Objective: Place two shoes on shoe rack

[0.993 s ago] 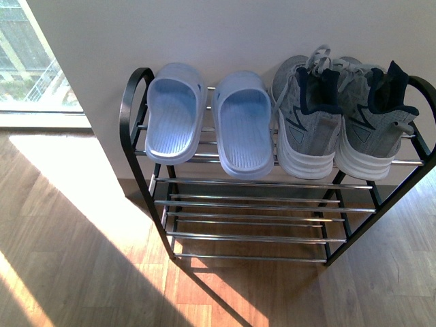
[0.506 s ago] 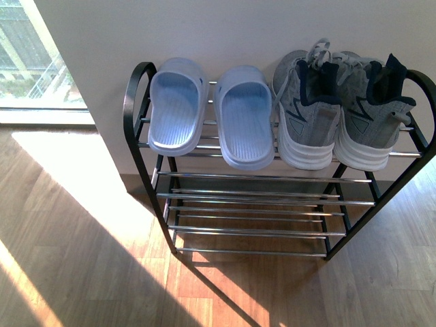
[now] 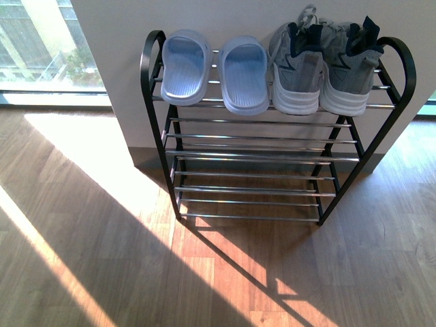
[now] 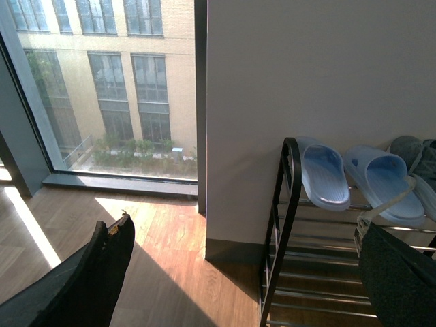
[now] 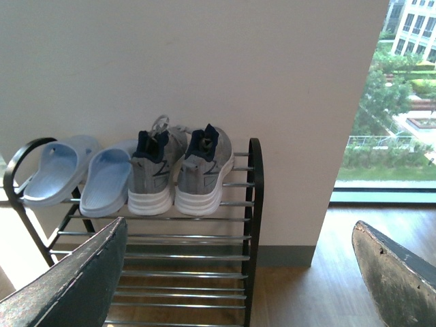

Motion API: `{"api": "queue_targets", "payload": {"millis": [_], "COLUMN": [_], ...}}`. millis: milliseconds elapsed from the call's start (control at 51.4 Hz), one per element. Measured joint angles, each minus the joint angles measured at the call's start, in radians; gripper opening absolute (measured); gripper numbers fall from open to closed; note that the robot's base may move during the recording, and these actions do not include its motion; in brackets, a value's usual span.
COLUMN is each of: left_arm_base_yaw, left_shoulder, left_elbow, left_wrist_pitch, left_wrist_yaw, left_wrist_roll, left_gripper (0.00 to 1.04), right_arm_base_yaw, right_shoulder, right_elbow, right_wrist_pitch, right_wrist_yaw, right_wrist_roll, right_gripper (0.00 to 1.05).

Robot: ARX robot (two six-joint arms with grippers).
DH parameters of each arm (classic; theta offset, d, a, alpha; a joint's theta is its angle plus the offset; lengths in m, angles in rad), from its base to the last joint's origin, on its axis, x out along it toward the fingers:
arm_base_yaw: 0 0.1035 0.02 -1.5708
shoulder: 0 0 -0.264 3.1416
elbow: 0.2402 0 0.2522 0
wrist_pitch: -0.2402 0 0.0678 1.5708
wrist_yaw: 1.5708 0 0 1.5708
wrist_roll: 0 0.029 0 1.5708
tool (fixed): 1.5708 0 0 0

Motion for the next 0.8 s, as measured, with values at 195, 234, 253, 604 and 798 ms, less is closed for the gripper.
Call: {"api": "queue_targets", "payload": {"millis": [195,234,253,604,798], "left_arm_base_yaw": [0.0,0.0,0.0,0.0,0.0], "left_shoulder": [0.0,0.0,0.0,0.0,0.0], "left_elbow": [0.0,0.0,0.0,0.0,0.0], "left_wrist_pitch": [0.0,0.0,0.0,0.0,0.0], "left_wrist_yaw": [-0.002,-0.001,0.001,0.0,0.0], "left_wrist_roll": [0.0,0.0,0.0,0.0,0.0], "left_gripper": [0.95,0.95,0.95,0.95,0.95], "right_arm_base_yaw": [0.0,0.0,0.0,0.0,0.0], "right_shoulder": [0.0,0.0,0.0,0.0,0.0], "right_elbow": [0.0,0.0,0.0,0.0,0.0], "right_wrist_pitch": [0.0,0.0,0.0,0.0,0.0], "right_wrist_yaw": [-0.003,0.0,0.0,0.0,0.0], "right_wrist_roll": [0.0,0.0,0.0,0.0,0.0], "right_gripper": [0.96,0.96,0.96,0.96,0.96]}}
